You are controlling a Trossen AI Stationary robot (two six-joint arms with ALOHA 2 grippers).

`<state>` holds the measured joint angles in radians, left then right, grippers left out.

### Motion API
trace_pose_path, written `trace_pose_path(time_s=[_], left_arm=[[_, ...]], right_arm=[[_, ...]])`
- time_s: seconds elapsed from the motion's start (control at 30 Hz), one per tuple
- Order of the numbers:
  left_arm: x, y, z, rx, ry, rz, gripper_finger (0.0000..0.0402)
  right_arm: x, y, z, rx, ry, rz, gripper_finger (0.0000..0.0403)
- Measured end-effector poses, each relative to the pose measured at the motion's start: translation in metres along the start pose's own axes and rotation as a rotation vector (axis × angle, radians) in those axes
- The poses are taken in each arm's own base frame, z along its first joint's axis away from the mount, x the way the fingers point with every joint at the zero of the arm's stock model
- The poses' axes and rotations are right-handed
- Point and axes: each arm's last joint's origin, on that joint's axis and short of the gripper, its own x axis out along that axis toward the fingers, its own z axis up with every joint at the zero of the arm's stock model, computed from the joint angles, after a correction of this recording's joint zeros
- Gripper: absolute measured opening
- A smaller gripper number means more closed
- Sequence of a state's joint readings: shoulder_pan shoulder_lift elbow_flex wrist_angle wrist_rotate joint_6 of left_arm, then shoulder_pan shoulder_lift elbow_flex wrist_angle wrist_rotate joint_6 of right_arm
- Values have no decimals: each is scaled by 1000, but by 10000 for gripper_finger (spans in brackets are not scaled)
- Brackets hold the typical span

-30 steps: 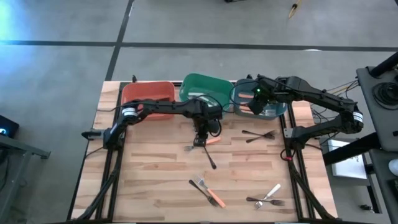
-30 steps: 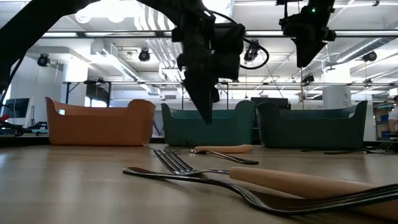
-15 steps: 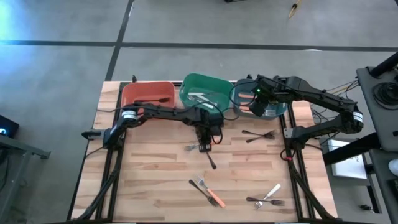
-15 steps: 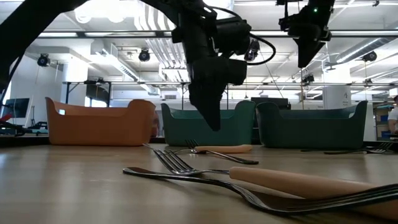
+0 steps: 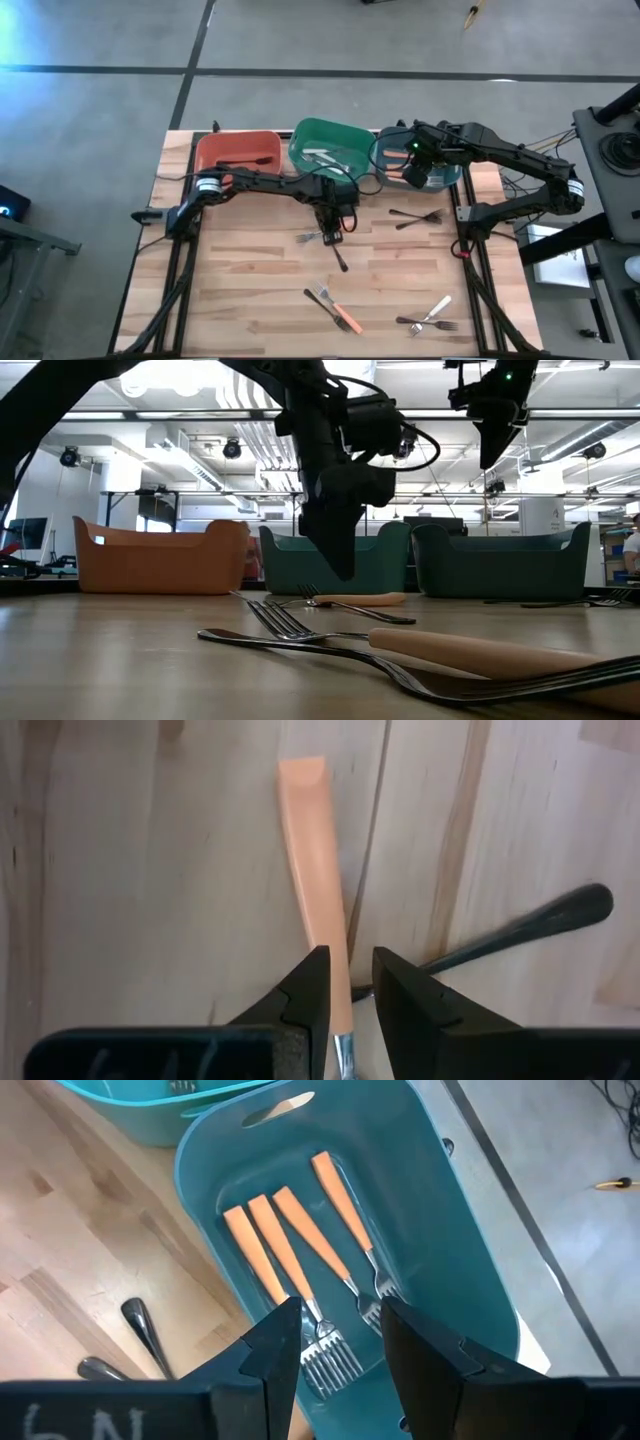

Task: Sort silverware by color (type)
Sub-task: Put the light orange fork into the blue bin

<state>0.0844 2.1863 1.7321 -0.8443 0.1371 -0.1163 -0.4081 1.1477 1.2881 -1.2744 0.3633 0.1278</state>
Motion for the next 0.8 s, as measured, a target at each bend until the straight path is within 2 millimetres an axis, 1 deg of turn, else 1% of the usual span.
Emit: trace_pose_path(time_s=[0.2,0.43,0.67,0.8], left_arm=[[3,-1,-2,-4,4,32,61],[16,0,-11,-51,22,42,61],[25,0,-15,-90,1,45,61],[33,1,-21,-123,-16,41,61]], right_arm=[[0,0,0,-1,0,0,132],[0,0,0,1,0,0,132],[0,0,0,1,0,0,132],[0,0,0,1,0,0,132]])
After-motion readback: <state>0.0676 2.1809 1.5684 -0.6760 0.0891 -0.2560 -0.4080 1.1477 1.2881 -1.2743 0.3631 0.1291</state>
